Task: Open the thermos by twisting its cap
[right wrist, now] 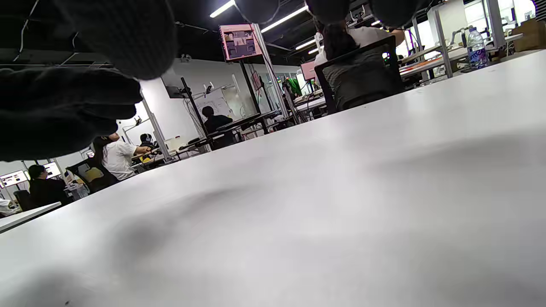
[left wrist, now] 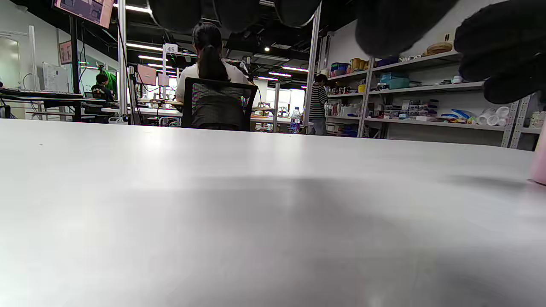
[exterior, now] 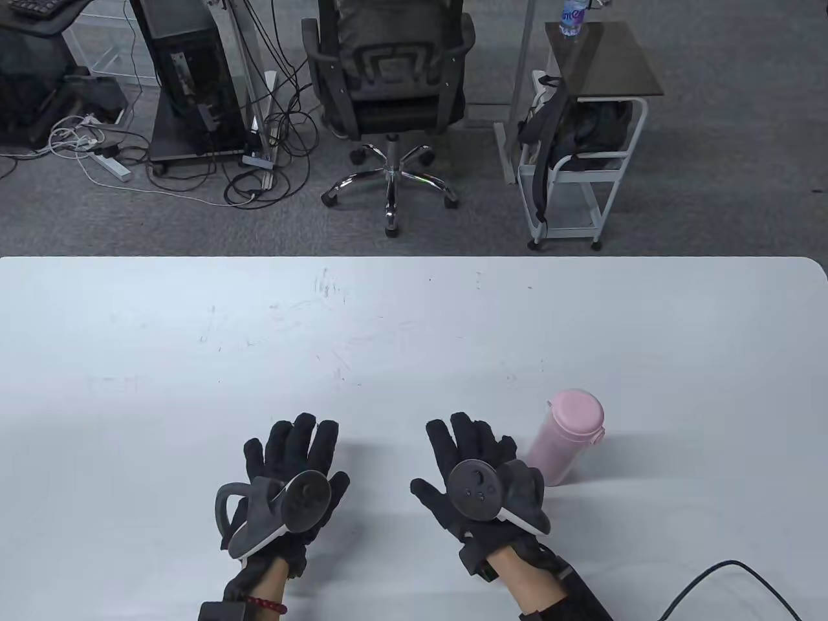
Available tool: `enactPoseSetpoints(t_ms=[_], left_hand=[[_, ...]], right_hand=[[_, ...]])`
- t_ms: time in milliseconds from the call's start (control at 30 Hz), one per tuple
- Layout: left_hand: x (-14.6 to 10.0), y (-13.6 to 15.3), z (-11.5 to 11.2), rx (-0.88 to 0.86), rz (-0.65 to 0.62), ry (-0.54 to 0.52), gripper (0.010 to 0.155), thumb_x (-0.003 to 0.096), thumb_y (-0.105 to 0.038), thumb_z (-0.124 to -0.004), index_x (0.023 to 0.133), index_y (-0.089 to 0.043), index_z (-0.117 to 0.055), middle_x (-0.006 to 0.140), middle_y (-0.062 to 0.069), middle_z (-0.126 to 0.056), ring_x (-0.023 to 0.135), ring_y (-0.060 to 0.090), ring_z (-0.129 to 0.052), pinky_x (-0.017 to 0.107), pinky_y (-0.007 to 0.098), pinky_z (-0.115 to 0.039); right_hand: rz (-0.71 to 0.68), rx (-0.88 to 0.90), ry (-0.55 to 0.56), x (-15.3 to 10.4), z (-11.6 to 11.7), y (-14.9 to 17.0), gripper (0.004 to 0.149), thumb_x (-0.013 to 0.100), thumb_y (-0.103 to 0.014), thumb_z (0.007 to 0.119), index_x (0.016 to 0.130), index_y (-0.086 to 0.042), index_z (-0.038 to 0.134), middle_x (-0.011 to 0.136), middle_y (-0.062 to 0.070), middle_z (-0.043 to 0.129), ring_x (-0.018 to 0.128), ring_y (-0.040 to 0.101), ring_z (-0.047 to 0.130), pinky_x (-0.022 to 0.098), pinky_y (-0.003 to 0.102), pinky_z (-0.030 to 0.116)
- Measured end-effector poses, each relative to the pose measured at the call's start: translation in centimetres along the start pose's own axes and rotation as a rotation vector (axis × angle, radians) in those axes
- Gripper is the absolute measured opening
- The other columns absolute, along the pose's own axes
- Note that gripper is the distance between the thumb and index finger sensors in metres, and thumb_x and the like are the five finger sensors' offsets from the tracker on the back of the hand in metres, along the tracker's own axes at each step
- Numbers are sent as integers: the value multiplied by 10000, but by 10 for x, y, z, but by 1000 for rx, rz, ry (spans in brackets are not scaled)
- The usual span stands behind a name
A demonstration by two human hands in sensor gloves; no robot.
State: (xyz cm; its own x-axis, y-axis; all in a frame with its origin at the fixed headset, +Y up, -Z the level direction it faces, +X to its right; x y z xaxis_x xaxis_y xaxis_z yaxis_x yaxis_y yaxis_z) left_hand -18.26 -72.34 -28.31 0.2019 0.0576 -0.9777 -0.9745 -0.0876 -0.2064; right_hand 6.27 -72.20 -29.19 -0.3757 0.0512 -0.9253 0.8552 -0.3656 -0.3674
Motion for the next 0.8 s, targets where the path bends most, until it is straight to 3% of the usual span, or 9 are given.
enactPoseSetpoints(t_ms=[300,400,500,567,667,800], left_hand=[[0,0,-1,0,-4,4,773,519,-526,-720,1156,-242,-385,1219,143,-390,1085,504,-425,685,807,-354],[1,-1,0,-6,-3,8,774,521,-525,-718,1156,-242,-378,1220,141,-384,1087,503,-418,689,807,-349],[0,-2,-1,-4,-12,5,773,519,-525,-719,1156,-241,-384,1218,146,-393,1084,502,-432,686,807,-356],[0,-3,-1,-6,-17,7,776,520,-525,-719,1156,-240,-377,1217,145,-389,1084,502,-429,687,806,-354],[-2,-3,-1,-9,-24,-1,774,516,-522,-724,1153,-233,-394,1211,153,-412,1076,504,-450,681,806,-368],[0,-4,-2,-22,-21,13,776,519,-523,-719,1155,-239,-377,1213,150,-397,1080,500,-441,687,804,-361]], right_hand=[[-51,39,70,-6,-12,-11,855,520,-537,719,1137,-115,304,1130,332,290,946,660,382,548,875,266],[-135,53,239,-16,-40,-24,853,507,-512,753,1131,-123,321,1131,318,317,961,630,403,578,852,286],[-231,3,532,-44,-95,-39,856,497,-487,784,1126,-140,318,1138,287,312,995,577,382,622,817,274],[-220,-60,679,-62,-123,-37,872,493,-483,795,1125,-139,302,1137,279,303,1001,560,355,635,800,256],[-85,-69,816,-89,-148,-8,904,490,-479,817,1126,-114,289,1137,287,240,1000,553,284,638,784,210],[121,97,776,-104,-138,64,1055,463,-533,837,1114,-44,167,1117,331,158,977,583,229,625,786,189]])
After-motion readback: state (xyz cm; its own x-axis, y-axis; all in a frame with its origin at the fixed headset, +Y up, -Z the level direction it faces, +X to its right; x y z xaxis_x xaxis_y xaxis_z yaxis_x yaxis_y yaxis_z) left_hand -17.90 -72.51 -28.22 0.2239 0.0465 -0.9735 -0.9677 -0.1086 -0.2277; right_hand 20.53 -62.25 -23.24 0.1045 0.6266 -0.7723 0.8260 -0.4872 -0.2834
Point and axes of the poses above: the tracker on the back of each hand, its own y axis roughly to the little-finger side, its own x axis roughly from the wrist to the fingertips, z = x × y, the point moved 3 cm from there along x, roughly from the wrist to the fingertips
